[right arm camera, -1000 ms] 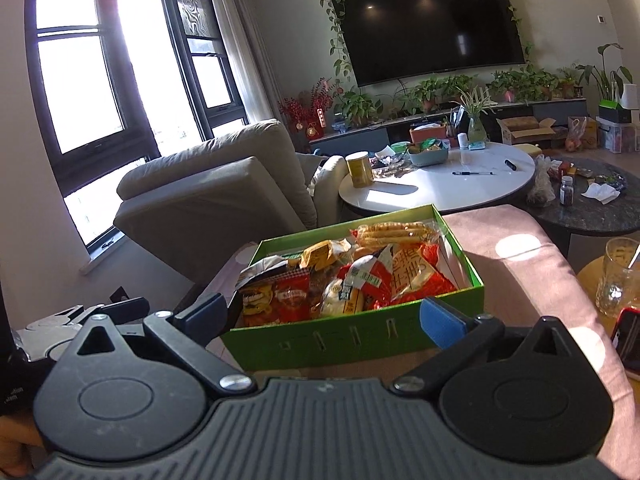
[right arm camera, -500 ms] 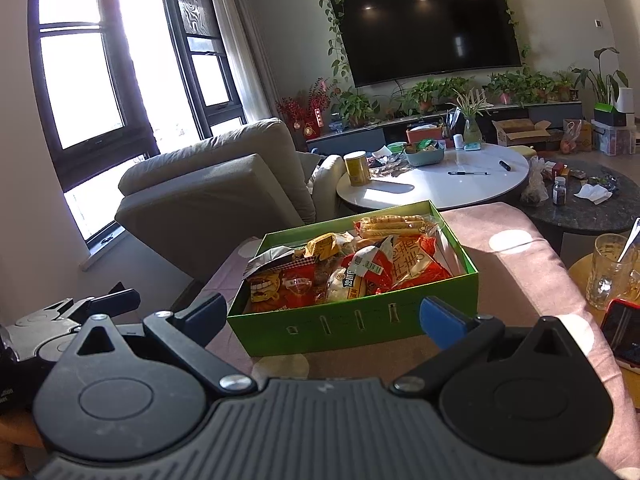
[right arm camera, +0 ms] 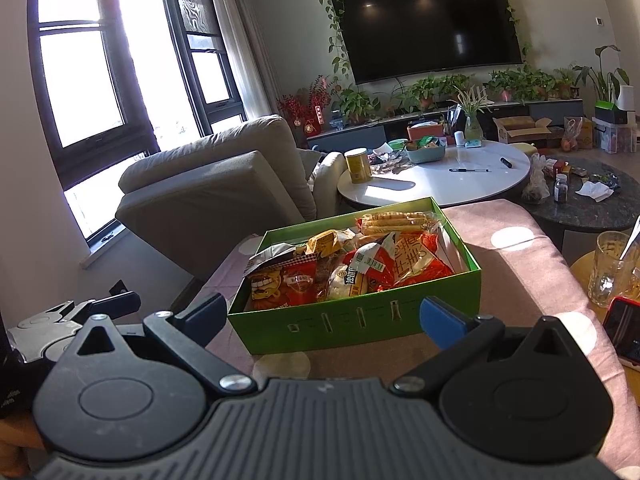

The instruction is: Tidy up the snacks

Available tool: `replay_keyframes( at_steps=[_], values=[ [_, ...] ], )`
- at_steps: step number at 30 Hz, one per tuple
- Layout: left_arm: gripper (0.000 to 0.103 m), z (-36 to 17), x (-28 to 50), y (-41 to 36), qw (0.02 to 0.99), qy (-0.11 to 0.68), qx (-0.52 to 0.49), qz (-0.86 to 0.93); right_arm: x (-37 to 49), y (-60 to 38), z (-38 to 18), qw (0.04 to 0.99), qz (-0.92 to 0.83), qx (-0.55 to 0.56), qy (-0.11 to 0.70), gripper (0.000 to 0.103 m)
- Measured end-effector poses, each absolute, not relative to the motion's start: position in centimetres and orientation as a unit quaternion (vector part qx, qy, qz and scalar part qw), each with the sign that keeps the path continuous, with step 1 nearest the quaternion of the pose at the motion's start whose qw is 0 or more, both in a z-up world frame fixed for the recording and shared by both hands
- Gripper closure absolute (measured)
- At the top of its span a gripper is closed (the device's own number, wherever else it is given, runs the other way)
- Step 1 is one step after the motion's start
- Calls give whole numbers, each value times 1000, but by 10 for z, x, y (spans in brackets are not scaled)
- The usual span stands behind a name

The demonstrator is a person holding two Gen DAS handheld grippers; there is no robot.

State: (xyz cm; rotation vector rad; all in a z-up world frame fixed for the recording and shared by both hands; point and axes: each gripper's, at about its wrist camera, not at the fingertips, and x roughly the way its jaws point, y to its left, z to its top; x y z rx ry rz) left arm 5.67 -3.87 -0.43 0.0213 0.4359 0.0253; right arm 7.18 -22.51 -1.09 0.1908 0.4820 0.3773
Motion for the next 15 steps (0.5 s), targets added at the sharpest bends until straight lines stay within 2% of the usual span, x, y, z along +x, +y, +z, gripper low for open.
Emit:
replay_keyframes(
  at_steps=[15],
  values=[
    [0,-4,59,-35,975,220,11,26,72,-225,-11,949,185,93,236,18]
  ],
)
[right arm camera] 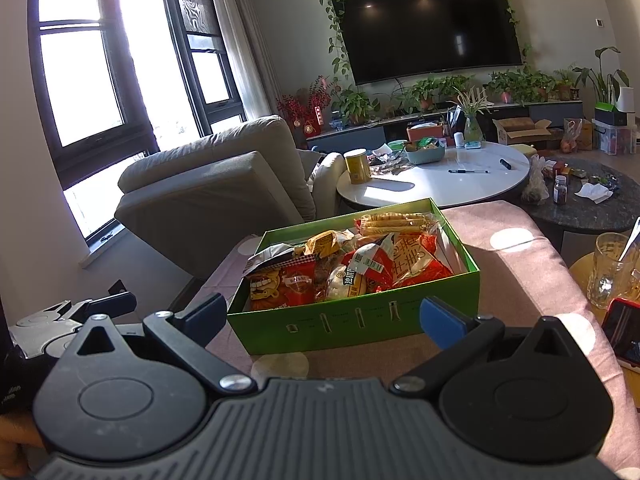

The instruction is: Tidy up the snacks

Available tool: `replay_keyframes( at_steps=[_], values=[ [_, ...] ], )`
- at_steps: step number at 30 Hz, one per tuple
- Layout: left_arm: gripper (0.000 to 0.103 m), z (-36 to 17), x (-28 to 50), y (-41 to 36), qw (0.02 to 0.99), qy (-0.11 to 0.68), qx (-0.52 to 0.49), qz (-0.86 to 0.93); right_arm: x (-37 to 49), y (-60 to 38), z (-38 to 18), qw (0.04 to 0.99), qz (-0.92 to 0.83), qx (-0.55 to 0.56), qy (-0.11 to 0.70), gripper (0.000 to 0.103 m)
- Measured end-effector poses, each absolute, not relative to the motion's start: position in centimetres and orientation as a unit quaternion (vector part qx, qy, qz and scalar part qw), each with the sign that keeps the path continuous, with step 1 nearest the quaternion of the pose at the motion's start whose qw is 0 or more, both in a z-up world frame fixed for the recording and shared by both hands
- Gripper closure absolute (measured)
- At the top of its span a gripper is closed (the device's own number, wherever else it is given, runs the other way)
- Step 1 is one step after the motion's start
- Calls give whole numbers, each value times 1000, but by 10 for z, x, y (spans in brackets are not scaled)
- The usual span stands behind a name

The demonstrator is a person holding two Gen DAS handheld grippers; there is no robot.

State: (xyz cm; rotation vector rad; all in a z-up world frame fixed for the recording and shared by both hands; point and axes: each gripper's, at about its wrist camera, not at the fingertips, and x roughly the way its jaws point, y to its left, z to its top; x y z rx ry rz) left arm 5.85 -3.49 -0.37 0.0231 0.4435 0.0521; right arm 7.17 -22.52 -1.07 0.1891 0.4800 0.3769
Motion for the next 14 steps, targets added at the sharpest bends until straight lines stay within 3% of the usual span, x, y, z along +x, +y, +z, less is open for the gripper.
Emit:
replay_keyframes(
  at_steps=[14],
  values=[
    [0,-3,56,-31,976,214,5,26,72,-227,-12,949,184,90,238,18]
  ],
)
